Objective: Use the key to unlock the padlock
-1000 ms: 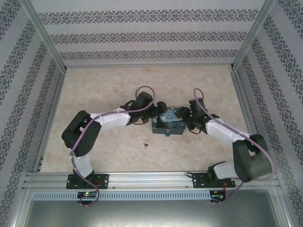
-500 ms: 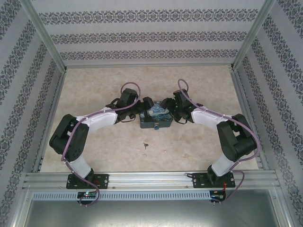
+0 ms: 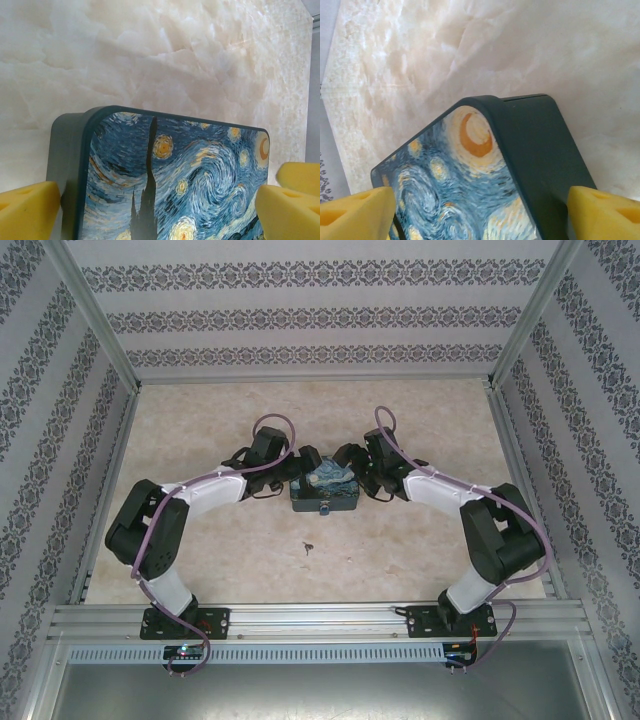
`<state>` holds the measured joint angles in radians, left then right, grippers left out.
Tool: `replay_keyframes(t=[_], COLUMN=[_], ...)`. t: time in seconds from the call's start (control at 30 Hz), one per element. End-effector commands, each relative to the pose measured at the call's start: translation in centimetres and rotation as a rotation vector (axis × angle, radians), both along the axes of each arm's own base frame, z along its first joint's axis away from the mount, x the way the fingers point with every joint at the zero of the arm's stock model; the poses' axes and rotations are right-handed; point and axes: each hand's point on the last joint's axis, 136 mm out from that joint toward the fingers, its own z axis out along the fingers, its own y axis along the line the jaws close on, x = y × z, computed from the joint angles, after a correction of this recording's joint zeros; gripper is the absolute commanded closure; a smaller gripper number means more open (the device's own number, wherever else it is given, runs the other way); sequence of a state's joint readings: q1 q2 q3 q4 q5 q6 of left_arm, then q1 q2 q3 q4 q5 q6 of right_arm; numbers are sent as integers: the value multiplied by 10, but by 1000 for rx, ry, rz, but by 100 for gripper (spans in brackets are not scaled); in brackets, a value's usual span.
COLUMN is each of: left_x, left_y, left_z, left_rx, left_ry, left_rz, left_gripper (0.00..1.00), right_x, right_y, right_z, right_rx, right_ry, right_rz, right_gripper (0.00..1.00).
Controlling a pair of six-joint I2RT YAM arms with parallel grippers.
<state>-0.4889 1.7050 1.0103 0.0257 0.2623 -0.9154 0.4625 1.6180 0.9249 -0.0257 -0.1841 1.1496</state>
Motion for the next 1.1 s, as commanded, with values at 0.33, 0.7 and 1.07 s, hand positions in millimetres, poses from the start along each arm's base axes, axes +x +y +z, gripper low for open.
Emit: replay_keyframes(t=[0.33,0.7,1.07], left_x=[11,-24,-45], left_y=[51,93,112], left_z=[-2,8,20], left_rx=[55,44,9], left_ry=[-14,3,-14], left_rz=[48,128,198], left_gripper=[1,1,1], right_x=[-30,-121,-171], right_y=[-44,1,81], right_z=[33,24,-30], right_rx=[-145,-375,-449], right_ry=[-144,-128,40], right_rz=[4,376,515], right_gripper=[10,17,28])
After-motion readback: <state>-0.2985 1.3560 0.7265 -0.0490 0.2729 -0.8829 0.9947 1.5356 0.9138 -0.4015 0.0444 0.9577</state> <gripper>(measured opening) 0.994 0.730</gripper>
